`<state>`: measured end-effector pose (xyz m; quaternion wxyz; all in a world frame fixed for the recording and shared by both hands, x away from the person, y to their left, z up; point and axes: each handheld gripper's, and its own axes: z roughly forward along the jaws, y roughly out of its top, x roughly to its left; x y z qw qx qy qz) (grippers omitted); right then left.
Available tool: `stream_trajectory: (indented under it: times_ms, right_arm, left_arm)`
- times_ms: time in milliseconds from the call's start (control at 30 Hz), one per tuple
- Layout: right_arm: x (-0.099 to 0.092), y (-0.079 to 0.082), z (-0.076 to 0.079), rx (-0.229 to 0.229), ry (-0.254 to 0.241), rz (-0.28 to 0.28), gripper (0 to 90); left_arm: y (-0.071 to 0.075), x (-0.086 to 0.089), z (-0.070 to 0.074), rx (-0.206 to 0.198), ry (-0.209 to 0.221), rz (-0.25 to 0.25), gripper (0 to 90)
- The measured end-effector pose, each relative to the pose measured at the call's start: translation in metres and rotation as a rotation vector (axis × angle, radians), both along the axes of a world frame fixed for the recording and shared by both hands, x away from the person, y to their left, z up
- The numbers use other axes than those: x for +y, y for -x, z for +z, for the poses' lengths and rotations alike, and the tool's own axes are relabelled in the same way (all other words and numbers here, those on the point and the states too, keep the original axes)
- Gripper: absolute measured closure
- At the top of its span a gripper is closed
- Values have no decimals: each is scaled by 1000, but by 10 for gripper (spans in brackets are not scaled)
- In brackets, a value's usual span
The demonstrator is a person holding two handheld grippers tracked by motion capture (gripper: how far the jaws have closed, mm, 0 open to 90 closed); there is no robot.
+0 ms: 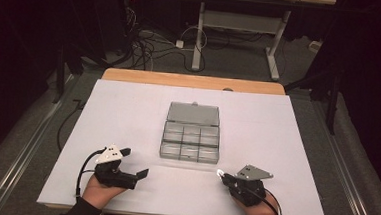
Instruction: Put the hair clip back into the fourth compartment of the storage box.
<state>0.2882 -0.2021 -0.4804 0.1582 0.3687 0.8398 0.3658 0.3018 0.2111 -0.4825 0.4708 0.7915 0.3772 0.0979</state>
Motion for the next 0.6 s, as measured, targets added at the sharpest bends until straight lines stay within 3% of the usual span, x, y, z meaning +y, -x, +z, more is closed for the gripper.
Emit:
stream_trajectory:
  times_ms: [600]
  right_arm:
    - [0,-1,0,-5,9,15,842]
  left_arm:
    - [1,1,1,-1,17,0,0]
